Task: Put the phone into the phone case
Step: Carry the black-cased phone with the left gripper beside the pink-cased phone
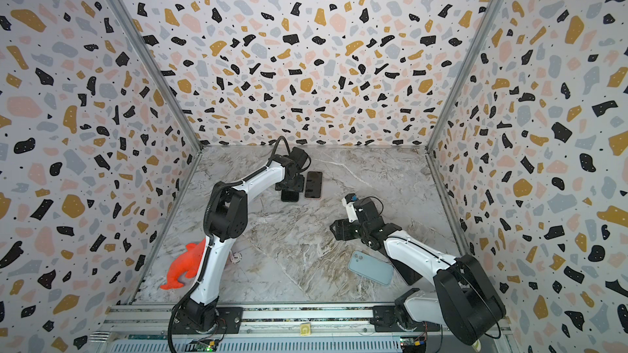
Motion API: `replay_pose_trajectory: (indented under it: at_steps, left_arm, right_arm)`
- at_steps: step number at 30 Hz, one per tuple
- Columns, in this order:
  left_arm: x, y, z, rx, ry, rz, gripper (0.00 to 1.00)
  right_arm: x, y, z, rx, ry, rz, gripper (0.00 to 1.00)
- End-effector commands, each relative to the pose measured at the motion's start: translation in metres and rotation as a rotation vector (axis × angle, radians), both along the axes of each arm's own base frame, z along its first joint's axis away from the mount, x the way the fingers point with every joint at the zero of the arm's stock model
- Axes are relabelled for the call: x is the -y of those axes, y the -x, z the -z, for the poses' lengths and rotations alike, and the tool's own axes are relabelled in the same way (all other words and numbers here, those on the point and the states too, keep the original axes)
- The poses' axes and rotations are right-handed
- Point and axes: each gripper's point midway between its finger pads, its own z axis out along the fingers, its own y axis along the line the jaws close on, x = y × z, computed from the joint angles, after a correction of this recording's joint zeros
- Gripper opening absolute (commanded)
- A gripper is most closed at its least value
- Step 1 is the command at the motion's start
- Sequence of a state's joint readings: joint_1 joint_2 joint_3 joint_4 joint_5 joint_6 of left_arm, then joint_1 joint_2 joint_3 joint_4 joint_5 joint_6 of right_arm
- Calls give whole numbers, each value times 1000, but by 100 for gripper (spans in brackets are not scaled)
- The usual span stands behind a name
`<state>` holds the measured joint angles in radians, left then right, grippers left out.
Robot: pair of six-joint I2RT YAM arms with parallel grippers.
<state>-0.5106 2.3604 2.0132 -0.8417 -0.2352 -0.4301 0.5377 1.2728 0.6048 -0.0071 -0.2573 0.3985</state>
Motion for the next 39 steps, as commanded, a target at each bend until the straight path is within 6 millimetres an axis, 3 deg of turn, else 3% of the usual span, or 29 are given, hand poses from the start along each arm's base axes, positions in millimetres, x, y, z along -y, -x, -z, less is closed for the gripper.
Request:
replay_pose_trajectory:
  at_steps: [1, 16, 23, 31, 34, 39]
  left_arm:
    - [7, -14, -18, 47, 37, 21, 55]
    - [20, -26, -5, 35, 80, 47, 60]
    - [15, -30, -7, 46, 76, 38, 69]
    - [10, -32, -34, 86, 95, 24, 82]
    - [16, -22, -46, 81, 143, 38, 86]
    - [22, 6, -73, 122, 250, 47, 89]
  right_arm:
    - [-3, -2, -11, 18, -24, -10, 77]
    - [-1, 2, -18, 22, -33, -8, 77]
    - [-2, 2, -19, 20, -37, -8, 77]
    - [3, 8, -15, -9, -16, -3, 77]
    - [12, 13, -7, -51, 33, 23, 76]
    - [34, 33, 16, -180, 127, 103, 67]
